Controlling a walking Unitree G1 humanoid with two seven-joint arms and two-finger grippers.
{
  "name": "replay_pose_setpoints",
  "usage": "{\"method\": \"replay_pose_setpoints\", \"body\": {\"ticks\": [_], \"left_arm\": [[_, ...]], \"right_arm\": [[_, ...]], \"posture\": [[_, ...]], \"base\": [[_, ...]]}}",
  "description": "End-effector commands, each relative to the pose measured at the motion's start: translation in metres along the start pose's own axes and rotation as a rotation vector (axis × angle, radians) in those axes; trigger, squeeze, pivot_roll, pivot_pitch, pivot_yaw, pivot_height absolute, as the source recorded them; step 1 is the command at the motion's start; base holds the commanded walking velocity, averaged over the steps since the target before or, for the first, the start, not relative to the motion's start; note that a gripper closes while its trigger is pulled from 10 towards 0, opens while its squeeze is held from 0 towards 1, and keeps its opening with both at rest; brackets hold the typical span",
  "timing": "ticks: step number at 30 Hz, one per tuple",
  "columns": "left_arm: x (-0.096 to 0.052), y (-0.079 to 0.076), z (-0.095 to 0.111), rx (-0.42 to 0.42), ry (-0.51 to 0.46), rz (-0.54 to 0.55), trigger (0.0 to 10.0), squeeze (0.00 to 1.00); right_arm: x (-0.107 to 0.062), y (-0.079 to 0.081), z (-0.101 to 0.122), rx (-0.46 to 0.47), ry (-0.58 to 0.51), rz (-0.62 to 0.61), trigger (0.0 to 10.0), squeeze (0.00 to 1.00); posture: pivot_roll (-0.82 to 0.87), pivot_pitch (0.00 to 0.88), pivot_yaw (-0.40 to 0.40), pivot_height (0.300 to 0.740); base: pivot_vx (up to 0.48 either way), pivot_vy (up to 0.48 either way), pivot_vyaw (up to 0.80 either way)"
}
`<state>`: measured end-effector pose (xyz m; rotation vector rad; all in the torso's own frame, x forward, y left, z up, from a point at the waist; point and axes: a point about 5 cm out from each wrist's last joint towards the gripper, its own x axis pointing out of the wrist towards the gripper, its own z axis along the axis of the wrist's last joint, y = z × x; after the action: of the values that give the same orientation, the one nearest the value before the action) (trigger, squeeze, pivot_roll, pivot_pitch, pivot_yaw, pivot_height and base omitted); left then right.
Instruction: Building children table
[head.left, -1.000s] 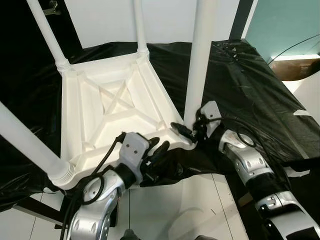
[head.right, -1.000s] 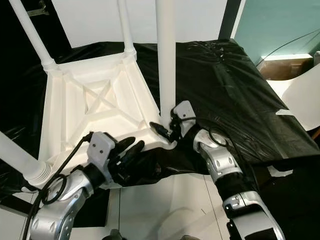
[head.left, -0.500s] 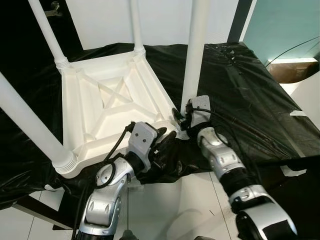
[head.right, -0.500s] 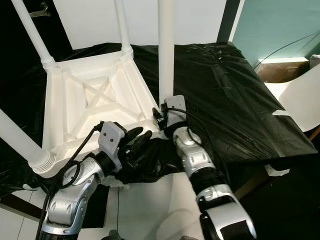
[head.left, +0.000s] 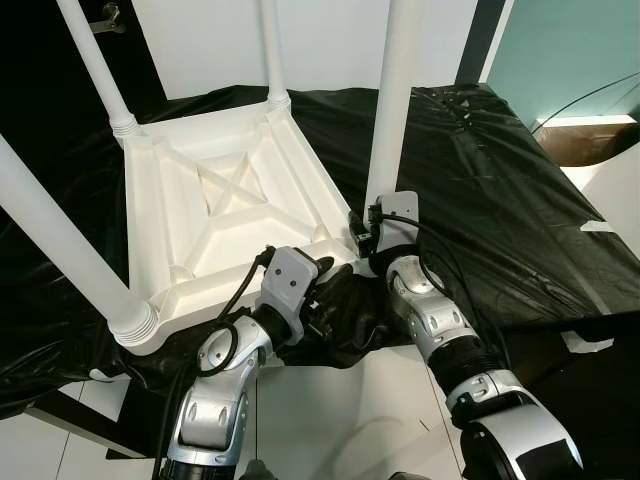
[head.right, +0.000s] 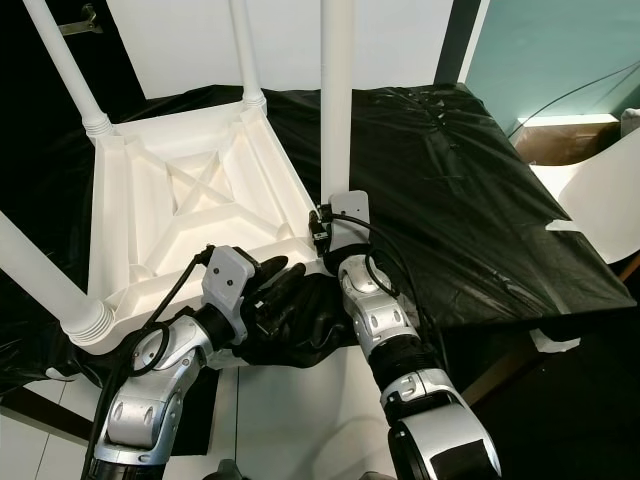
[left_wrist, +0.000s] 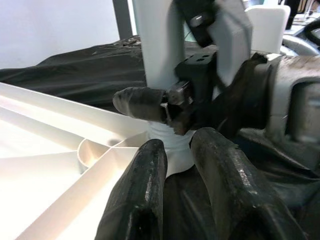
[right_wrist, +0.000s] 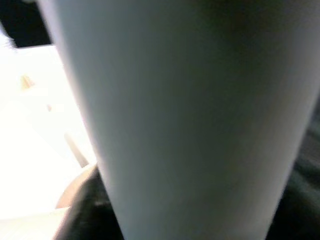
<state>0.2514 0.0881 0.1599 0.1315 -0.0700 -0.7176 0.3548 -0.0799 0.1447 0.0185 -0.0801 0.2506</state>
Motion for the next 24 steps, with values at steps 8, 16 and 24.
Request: {"method": "replay_pose_setpoints", "body": {"ticks": [8, 16, 24], "left_arm": [[-0.001, 0.013, -0.004, 0.010, 0.015, 0.197, 10.0, 0.00], [-0.001, 0.015, -0.004, 0.011, 0.015, 0.201, 10.0, 0.00], [0.000, 0.016, -0.001, 0.009, 0.004, 0.194, 10.0, 0.00]], "right_arm": [[-0.012, -0.021, 0.006, 0.016, -0.061, 0.194, 10.0, 1.00], [-0.018, -0.039, 0.007, -0.039, -0.046, 0.374, 10.0, 0.00], [-0.008, -0.050, 0.012, -0.156, 0.033, 0.567, 10.0, 0.00]], "posture": [[0.07, 0.000, -0.021, 0.740], [0.07, 0.008, -0.007, 0.740], [0.07, 0.001, -0.007, 0.740]], "base": [[0.000, 0.000, 0.00], [0.000, 0.000, 0.00], [0.000, 0.000, 0.00]]}}
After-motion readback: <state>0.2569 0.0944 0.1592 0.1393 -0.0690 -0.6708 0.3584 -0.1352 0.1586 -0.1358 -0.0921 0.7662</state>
